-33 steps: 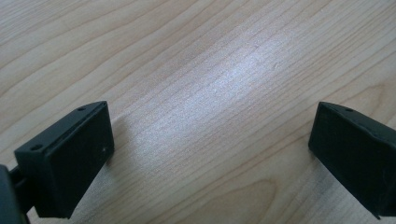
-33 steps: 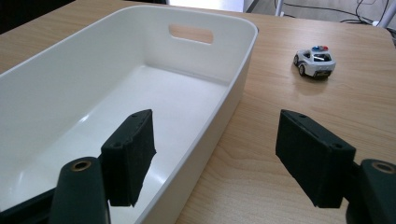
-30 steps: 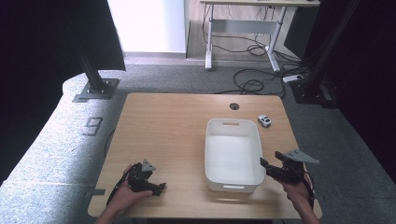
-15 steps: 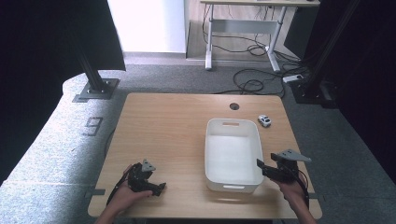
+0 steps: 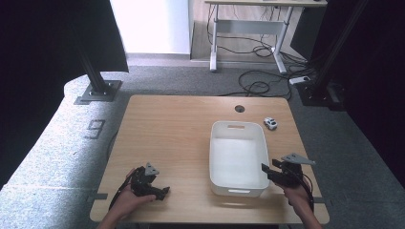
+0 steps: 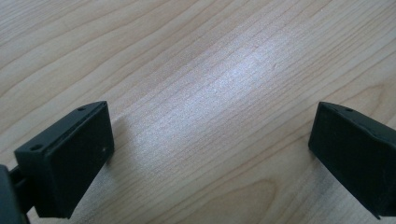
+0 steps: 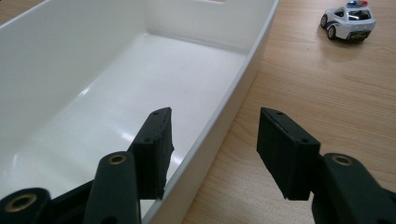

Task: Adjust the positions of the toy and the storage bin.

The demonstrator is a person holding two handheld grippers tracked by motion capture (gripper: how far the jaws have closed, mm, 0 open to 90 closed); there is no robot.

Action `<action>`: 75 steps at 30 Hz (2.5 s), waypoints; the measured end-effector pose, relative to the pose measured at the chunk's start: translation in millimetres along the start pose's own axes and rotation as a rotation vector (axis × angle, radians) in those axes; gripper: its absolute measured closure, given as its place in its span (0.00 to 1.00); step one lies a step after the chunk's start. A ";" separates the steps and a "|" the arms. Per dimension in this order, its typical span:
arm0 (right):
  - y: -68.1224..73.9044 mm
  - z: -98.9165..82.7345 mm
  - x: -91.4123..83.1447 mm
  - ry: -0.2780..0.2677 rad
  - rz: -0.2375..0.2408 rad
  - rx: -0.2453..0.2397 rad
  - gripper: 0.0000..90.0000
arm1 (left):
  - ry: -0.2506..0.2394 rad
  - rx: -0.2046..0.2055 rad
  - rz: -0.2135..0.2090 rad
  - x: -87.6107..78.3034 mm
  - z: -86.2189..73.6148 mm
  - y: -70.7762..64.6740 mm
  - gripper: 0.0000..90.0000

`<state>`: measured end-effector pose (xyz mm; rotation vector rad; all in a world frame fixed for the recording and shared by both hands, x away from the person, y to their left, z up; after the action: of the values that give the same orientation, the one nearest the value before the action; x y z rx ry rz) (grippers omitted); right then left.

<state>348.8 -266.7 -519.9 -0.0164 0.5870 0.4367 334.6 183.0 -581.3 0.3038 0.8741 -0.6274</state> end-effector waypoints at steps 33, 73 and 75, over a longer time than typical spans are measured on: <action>9.7 -2.2 3.8 0.028 -0.063 0.033 0.77 | -0.003 0.004 -0.003 0.1 -0.1 0.2 0.00; 26.9 -0.8 11.8 0.014 -0.069 0.031 0.76 | -0.006 0.004 -0.003 0.2 -0.1 -0.2 0.00; 27.8 -0.4 12.5 0.013 -0.070 0.032 0.76 | -0.007 0.005 -0.004 0.2 -0.1 -0.3 0.00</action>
<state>346.7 -236.6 -524.1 -0.0093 0.6048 0.3598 334.5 182.8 -581.6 0.3040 0.8673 -0.6343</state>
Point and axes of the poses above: each handheld gripper's, and its own axes: x roughly forward along the jaws, z roughly out of its top, y roughly to its left, the point moved 5 cm from there along x, roughly forward along the jaws, and after that the axes turned 2 degrees about -y, right-handed, at the moved point
